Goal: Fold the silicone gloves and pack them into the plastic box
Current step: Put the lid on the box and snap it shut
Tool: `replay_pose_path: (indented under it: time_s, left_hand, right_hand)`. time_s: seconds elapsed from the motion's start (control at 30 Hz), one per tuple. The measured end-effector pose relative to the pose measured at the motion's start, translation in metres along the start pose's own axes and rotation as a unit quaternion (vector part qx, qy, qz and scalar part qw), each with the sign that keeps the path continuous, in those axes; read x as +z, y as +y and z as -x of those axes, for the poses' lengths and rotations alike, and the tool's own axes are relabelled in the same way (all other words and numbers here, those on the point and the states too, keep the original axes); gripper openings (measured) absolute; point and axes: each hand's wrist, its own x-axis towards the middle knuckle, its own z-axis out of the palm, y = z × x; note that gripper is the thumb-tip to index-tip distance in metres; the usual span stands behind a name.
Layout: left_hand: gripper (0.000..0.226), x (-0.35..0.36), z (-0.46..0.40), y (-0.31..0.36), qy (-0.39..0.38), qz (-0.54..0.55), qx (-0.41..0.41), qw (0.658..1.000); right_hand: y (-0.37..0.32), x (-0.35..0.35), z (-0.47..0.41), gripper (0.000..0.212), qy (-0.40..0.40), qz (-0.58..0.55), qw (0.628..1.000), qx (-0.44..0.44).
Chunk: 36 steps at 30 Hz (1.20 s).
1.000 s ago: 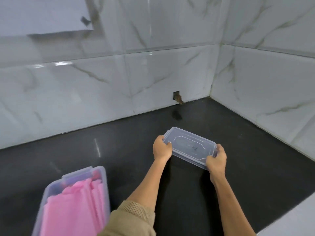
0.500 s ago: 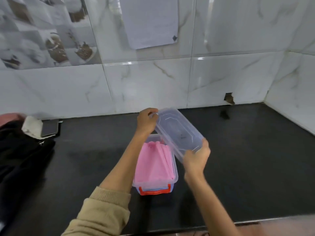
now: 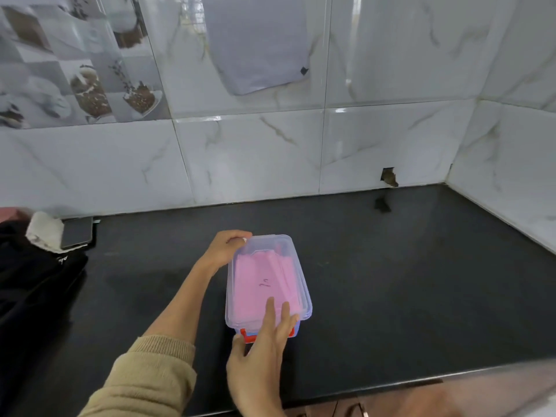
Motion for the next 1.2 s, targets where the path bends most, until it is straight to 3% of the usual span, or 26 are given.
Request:
replay_pose_path:
  time_s: [0.2, 0.3, 0.37, 0.47, 0.57, 0.63, 0.73, 0.8, 0.93, 1.07, 1.13, 1.2]
  left_hand:
    - [0.030, 0.006, -0.003, -0.011, 0.022, -0.027, 0.028, 0.999]
    - [0.030, 0.007, -0.005, -0.019, 0.029, -0.042, 0.034, 0.998]
    - [0.029, 0.007, -0.007, -0.025, 0.044, -0.046, 0.034, 0.997]
    - [0.028, 0.005, -0.004, -0.029, 0.082, -0.044, 0.028, 0.995]
    - [0.029, -0.003, 0.015, -0.036, 0.159, -0.050, 0.003, 0.986]
    - [0.030, -0.009, 0.037, -0.041, 0.204, -0.101, -0.019, 0.974]
    - [0.027, -0.010, 0.075, -0.045, 0.249, -0.213, -0.019, 0.945]
    - [0.021, -0.004, 0.095, -0.045, 0.260, -0.261, -0.005, 0.930]
    - [0.014, 0.010, 0.115, -0.036, 0.261, -0.255, 0.007, 0.931]
    - [0.017, 0.011, 0.111, -0.024, 0.246, -0.280, -0.041, 0.927]
    - [0.028, 0.010, 0.099, -0.016, 0.244, -0.340, -0.066, 0.906]
    - [0.043, 0.014, 0.082, -0.005, 0.260, -0.376, -0.030, 0.889]
  right_hand:
    - [0.003, 0.009, 0.001, 0.095, -0.070, 0.249, 0.966, 0.004]
    - [-0.001, 0.007, 0.005, 0.119, 0.004, 0.328, 0.944, -0.044]
    - [0.010, 0.012, 0.003, 0.108, 0.045, 0.370, 0.923, -0.096]
    - [0.019, 0.008, -0.001, 0.088, 0.028, 0.360, 0.928, -0.095]
    - [0.027, -0.005, -0.019, 0.083, 0.028, 0.341, 0.935, -0.095]
    - [0.033, -0.017, -0.043, 0.082, 0.058, 0.347, 0.929, -0.119]
    - [0.042, -0.049, -0.092, 0.070, 0.039, 0.374, 0.916, -0.142]
    - [0.038, -0.067, -0.119, 0.060, 0.025, 0.399, 0.904, -0.153]
    - [0.028, -0.083, -0.148, 0.056, 0.014, 0.409, 0.898, -0.162]
    - [0.027, -0.079, -0.151, 0.055, 0.022, 0.425, 0.894, -0.143]
    - [0.020, -0.069, -0.156, 0.053, 0.059, 0.454, 0.875, -0.156]
    - [0.004, -0.050, -0.162, 0.052, 0.089, 0.449, 0.862, -0.217]
